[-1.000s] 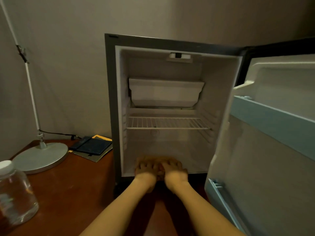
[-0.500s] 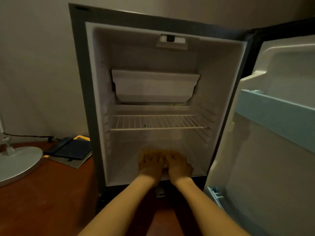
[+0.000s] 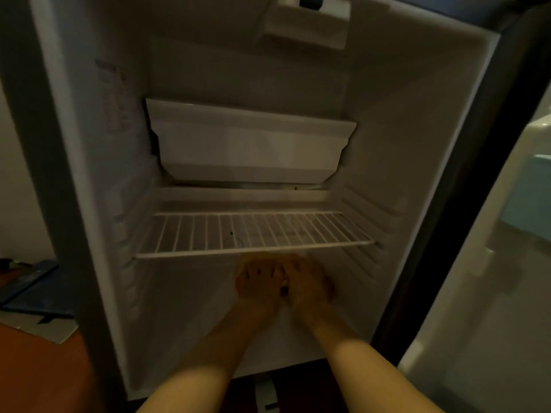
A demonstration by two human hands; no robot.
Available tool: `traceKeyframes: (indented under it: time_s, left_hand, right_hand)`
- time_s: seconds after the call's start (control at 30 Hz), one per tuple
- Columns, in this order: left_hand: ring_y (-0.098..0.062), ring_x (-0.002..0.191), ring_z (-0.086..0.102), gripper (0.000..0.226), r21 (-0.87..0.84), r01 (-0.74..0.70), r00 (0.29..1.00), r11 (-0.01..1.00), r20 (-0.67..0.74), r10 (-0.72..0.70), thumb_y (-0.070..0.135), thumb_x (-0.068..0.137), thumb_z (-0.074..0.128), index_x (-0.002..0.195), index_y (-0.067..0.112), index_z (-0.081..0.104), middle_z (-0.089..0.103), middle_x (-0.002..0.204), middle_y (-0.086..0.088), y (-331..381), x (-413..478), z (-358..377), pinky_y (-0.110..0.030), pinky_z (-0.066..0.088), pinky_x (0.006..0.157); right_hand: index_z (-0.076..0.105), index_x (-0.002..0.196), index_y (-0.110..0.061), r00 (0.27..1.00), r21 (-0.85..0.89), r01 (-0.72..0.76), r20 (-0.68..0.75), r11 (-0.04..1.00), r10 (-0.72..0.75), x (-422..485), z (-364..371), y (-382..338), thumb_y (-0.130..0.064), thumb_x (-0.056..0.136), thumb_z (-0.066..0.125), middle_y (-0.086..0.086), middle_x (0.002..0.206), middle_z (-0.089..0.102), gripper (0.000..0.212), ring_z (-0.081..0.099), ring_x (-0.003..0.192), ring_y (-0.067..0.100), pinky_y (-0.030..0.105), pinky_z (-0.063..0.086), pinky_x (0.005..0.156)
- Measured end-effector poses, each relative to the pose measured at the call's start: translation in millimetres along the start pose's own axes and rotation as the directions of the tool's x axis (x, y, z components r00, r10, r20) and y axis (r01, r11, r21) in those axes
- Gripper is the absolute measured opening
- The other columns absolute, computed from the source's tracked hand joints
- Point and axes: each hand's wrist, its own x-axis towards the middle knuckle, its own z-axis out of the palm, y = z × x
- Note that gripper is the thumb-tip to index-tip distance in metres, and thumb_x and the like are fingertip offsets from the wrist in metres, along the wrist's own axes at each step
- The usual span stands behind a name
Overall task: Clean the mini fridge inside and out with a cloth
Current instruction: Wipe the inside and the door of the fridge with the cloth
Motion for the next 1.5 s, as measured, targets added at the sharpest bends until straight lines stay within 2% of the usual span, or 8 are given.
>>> traceKeyframes:
  time_s: [0.07,0.37,0.63,0.77,1.0,1.17,1.33,1.5]
  left_hand:
    - [-0.034,0.142,0.016,0.049,-0.03,0.016,1.0,0.999,0.004,-0.016,0.028,0.103,0.031,0.151,0.021,0.022,0.018,0.157,-0.006,3.0,6.8,0.9,-0.044,0.016,0.116]
    - [-0.032,0.137,0.024,0.046,0.008,-0.068,0.997,0.998,0.022,0.068,0.025,0.102,0.031,0.147,0.018,0.027,0.024,0.153,-0.01,12.4,-25.4,-6.6,-0.039,0.019,0.111]
    - [-0.035,0.137,0.026,0.053,0.07,-0.094,0.993,0.993,0.082,0.088,0.024,0.1,0.037,0.149,0.014,0.022,0.021,0.155,-0.014,32.1,-95.7,-12.8,-0.042,0.024,0.11]
    - [-0.035,0.137,0.032,0.051,0.078,-0.048,0.987,0.996,0.154,0.036,0.026,0.101,0.037,0.149,0.012,0.024,0.026,0.154,-0.016,26.3,-132.2,-24.4,-0.041,0.03,0.109]
    - [-0.038,0.119,0.05,0.052,0.163,0.022,0.969,0.986,-0.247,0.019,0.025,0.095,0.051,0.143,0.012,0.036,0.046,0.137,-0.015,-16.0,-197.5,-76.3,-0.045,0.045,0.097]
    - [-0.03,0.075,0.066,0.053,0.266,0.057,0.883,0.962,-0.464,0.076,0.014,0.05,0.088,0.099,0.01,0.068,0.067,0.09,-0.01,-36.5,-212.8,-142.0,-0.037,0.054,0.052]
    - [-0.031,0.131,0.043,0.053,0.276,0.09,0.894,0.957,-0.445,0.045,0.024,0.094,0.055,0.142,0.009,0.038,0.043,0.143,-0.014,-41.1,-200.1,-169.1,-0.04,0.042,0.101]
    - [-0.032,0.141,0.025,0.056,0.323,0.162,0.921,0.932,-0.389,-0.025,0.022,0.1,0.039,0.151,0.011,0.018,0.024,0.154,-0.015,-43.7,-172.6,-159.6,-0.044,0.024,0.113]
  right_hand:
    - [0.044,0.134,-0.036,0.998,-0.001,-0.026,-0.056,1.0,0.026,3.5,6.0,-0.4,-0.041,0.096,0.02,-0.007,0.146,0.038,0.045,0.033,0.133,0.017,0.032,0.025,0.107]
    - [0.043,0.134,-0.034,0.992,-0.131,-0.118,-0.051,0.984,0.112,-49.8,-25.8,-11.4,-0.04,0.101,0.029,0.003,0.142,0.038,0.036,0.037,0.13,0.025,0.04,0.038,0.102]
    - [0.039,0.138,-0.029,0.961,-0.071,-0.233,0.135,0.97,0.241,-116.1,-41.6,-20.0,-0.036,0.101,0.028,0.009,0.147,0.03,0.039,0.028,0.136,0.03,0.045,0.035,0.105]
    - [0.053,0.125,-0.021,0.973,-0.002,-0.177,0.148,0.984,0.175,-150.9,-62.7,-38.5,-0.027,0.098,0.029,0.009,0.132,0.046,0.036,0.045,0.119,0.03,0.043,0.044,0.095]
    - [0.037,0.134,-0.028,0.976,-0.057,0.2,-0.082,0.978,-0.204,-195.9,-110.3,-88.9,-0.015,0.098,0.038,0.009,0.136,0.038,0.039,0.043,0.118,0.034,0.044,0.043,0.093]
    - [0.032,0.14,-0.034,0.903,-0.023,0.322,-0.294,0.946,-0.314,-188.3,-149.8,-118.4,-0.008,0.093,0.046,0.008,0.141,0.033,0.056,0.04,0.118,0.033,0.041,0.04,0.096]
    - [0.035,0.14,-0.033,0.896,-0.018,0.382,-0.237,0.924,-0.376,-159.0,-170.2,-134.2,-0.013,0.094,0.05,0.009,0.141,0.036,0.052,0.042,0.121,0.035,0.043,0.043,0.098]
    - [0.044,0.137,-0.027,0.897,0.017,0.399,-0.213,0.917,-0.386,-125.8,-158.3,-130.9,-0.021,0.093,0.044,0.008,0.141,0.037,0.044,0.038,0.123,0.034,0.044,0.038,0.101]
